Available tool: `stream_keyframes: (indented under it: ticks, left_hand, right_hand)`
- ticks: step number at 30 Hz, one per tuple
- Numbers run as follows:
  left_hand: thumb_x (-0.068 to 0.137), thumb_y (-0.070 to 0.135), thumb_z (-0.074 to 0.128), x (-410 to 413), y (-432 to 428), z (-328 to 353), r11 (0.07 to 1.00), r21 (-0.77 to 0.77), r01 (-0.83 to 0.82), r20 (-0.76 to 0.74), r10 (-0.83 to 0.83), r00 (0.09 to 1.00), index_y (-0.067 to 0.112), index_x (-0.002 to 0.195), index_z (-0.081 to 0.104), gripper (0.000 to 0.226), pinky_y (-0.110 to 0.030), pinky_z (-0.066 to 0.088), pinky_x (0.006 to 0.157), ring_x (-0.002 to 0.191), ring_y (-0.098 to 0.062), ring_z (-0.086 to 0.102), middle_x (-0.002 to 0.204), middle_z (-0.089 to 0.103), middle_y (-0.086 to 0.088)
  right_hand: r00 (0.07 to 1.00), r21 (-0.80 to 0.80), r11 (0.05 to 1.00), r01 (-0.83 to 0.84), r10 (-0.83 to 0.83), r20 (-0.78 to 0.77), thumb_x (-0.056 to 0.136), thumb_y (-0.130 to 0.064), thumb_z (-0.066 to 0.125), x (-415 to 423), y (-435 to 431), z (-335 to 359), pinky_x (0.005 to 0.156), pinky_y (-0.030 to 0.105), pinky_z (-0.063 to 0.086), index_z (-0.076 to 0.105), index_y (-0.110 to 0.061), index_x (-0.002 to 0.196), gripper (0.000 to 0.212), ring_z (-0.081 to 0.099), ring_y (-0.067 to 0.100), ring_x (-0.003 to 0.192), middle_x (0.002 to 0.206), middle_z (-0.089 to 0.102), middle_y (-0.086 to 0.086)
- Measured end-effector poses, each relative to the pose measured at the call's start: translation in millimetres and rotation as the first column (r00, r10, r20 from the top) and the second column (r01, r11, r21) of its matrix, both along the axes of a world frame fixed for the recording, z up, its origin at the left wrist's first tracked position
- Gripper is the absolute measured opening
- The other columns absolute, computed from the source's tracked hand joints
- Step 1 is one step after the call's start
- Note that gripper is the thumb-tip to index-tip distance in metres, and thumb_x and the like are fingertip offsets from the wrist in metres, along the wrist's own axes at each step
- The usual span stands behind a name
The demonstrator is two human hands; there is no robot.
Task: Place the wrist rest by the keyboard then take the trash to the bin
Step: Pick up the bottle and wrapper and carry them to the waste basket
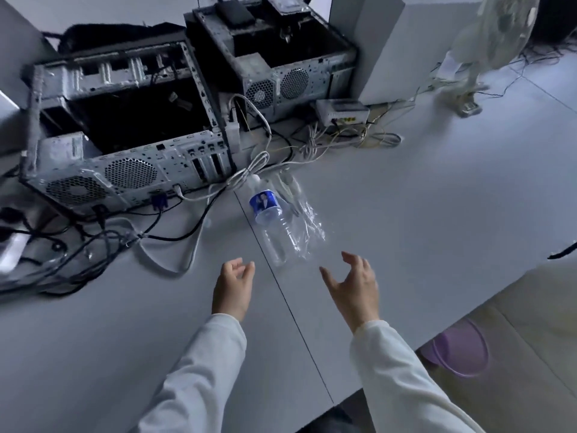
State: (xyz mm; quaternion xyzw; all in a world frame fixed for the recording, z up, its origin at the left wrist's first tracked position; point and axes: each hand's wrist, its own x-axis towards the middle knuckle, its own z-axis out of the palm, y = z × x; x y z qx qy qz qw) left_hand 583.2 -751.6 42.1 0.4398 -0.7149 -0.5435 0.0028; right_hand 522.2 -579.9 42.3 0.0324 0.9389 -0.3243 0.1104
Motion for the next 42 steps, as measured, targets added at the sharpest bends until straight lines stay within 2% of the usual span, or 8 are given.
stream_keyframes:
  ticks: [10,16,24,27,31,37,40,42]
  left_hand:
    - [0.085,0.035,0.056,-104.3,12.1,-24.8,0.969,0.008,-0.247,0.052,0.246,0.968,0.010,0.140,0.031,0.066,-0.030,0.033,0.103,0.131,-0.024,0.046,0.143,0.046,-0.014]
    - [0.078,0.035,0.066,-127.6,16.7,-34.0,0.948,-0.041,-0.315,0.082,0.318,0.945,0.011,0.131,0.040,0.064,-0.026,0.036,0.089,0.121,-0.024,0.052,0.135,0.053,-0.008]
    - [0.074,0.029,0.071,-135.0,18.0,-40.8,0.937,0.009,-0.350,0.096,0.348,0.933,0.010,0.127,0.044,0.062,-0.025,0.038,0.087,0.098,-0.016,0.051,0.111,0.054,-0.002]
    - [0.074,0.029,0.071,-135.0,21.4,-40.7,0.930,0.056,-0.364,0.089,0.359,0.929,0.013,0.127,0.045,0.061,-0.027,0.041,0.085,0.099,-0.016,0.052,0.110,0.054,-0.002]
    - [0.076,0.030,0.070,-129.6,27.8,-38.6,0.922,0.111,-0.372,0.074,0.365,0.928,0.016,0.127,0.045,0.059,-0.021,0.040,0.062,0.098,-0.018,0.054,0.110,0.055,-0.002]
    - [0.075,0.029,0.071,-116.4,37.4,-29.8,0.927,0.186,-0.325,0.015,0.328,0.945,0.018,0.118,0.048,0.051,-0.027,0.040,0.085,0.104,-0.019,0.057,0.116,0.058,-0.006]
    - [0.071,0.032,0.073,-108.6,45.1,-21.9,0.937,0.242,-0.253,-0.037,0.270,0.962,0.024,0.104,0.053,0.039,-0.023,0.043,0.079,0.111,-0.020,0.060,0.121,0.061,-0.009]
    - [0.063,0.041,0.073,-101.8,51.6,-14.9,0.942,0.273,-0.196,-0.064,0.222,0.973,0.021,0.108,0.060,0.051,-0.022,0.046,0.072,0.108,-0.020,0.062,0.121,0.063,-0.010]
  right_hand:
    - [0.971,0.118,0.964,-0.239,0.238,0.026,0.074,-0.052,0.063,-133.1,-46.6,-36.4,0.099,0.033,0.027,0.047,-0.017,0.130,0.068,0.039,0.031,0.122,0.131,0.051,0.010]
    - [0.945,0.184,0.929,-0.323,0.306,0.113,0.071,-0.060,0.060,-154.0,-61.5,-59.4,0.093,0.038,0.030,0.047,-0.018,0.127,0.071,0.038,0.031,0.121,0.127,0.052,0.008]
    - [0.947,0.107,0.946,-0.305,0.289,0.138,0.081,-0.044,0.056,-169.7,-57.5,-69.1,0.087,0.035,0.030,0.061,-0.018,0.112,0.040,0.043,0.030,0.116,0.117,0.065,0.007]
    - [0.953,0.027,0.971,-0.239,0.229,0.197,0.081,-0.038,0.058,-175.8,-51.9,-64.8,0.087,0.032,0.030,0.066,-0.022,0.103,0.029,0.045,0.029,0.113,0.107,0.071,0.003]
    - [0.957,-0.057,0.989,-0.134,0.144,0.250,0.079,-0.032,0.061,-178.0,-41.3,-60.6,0.089,0.035,0.042,0.071,-0.022,0.090,0.018,0.054,0.030,0.106,0.097,0.075,0.002]
    - [0.949,-0.211,0.977,0.037,0.032,0.315,0.075,-0.026,0.068,-168.1,-12.0,-48.2,0.079,0.033,0.051,0.074,-0.017,0.084,0.014,0.066,0.028,0.090,0.091,0.076,0.009]
    - [0.938,-0.258,0.956,0.138,-0.043,0.344,0.074,-0.024,0.070,-155.2,9.0,-42.5,0.075,0.031,0.050,0.075,-0.015,0.083,0.014,0.063,0.023,0.078,0.086,0.074,0.009]
    - [0.927,-0.273,0.940,0.204,-0.096,0.363,0.073,-0.023,0.071,-144.5,24.1,-38.9,0.073,0.029,0.047,0.075,-0.013,0.083,0.015,0.059,0.020,0.074,0.078,0.070,0.008]
